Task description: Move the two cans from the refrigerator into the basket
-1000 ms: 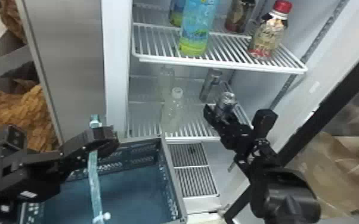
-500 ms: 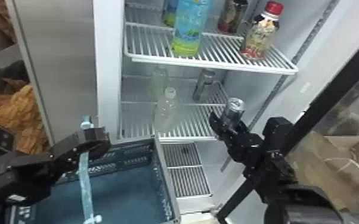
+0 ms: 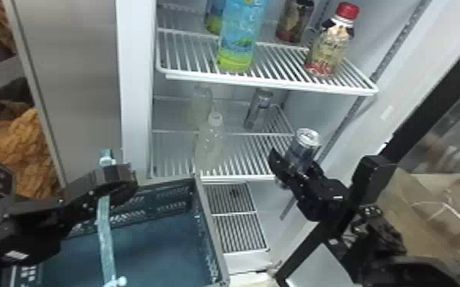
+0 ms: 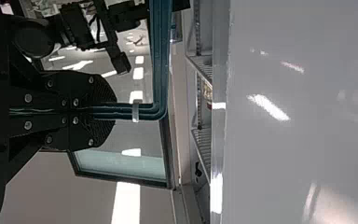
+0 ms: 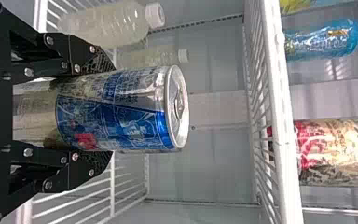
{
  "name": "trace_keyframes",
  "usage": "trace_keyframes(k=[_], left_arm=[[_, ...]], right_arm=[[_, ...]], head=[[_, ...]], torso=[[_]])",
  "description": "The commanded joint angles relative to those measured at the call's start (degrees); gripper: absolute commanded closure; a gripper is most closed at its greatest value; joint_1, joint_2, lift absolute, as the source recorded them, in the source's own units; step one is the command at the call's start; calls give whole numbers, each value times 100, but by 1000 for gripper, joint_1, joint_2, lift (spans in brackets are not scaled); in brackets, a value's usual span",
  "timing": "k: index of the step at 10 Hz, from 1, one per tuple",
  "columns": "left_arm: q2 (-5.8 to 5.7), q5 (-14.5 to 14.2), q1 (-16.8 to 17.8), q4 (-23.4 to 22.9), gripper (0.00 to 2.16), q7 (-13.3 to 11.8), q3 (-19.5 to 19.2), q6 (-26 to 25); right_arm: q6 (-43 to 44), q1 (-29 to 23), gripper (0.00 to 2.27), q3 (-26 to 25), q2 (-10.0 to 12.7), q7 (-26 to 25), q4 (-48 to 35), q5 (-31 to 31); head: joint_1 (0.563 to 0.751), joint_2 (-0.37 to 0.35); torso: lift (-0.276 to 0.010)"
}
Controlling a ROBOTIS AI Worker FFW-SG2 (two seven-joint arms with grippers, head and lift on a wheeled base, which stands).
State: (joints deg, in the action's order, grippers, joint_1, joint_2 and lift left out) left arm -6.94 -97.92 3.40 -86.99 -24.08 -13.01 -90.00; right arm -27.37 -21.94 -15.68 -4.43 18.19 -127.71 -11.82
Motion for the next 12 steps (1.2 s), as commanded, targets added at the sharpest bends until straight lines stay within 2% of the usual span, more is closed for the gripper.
trace_keyframes(k=[1,5,12], left_arm=[[0,0,-2,2,1199,0,-1,-3],[9,0,-16,2,1199,9,10,-3],[9,0,-30,2,1199,35,21,-3]], right_arm=[[-230,-210,1274,49,13,0,-314,-189],[-849,-646,1274,437,-31,0,-1228,-691],[-947,-801,1274,1271,-260,88,-1846,-1434]], head=[[695,-310],[695,-254],[695,-111]], torso=[[-218],[-218],[-218]])
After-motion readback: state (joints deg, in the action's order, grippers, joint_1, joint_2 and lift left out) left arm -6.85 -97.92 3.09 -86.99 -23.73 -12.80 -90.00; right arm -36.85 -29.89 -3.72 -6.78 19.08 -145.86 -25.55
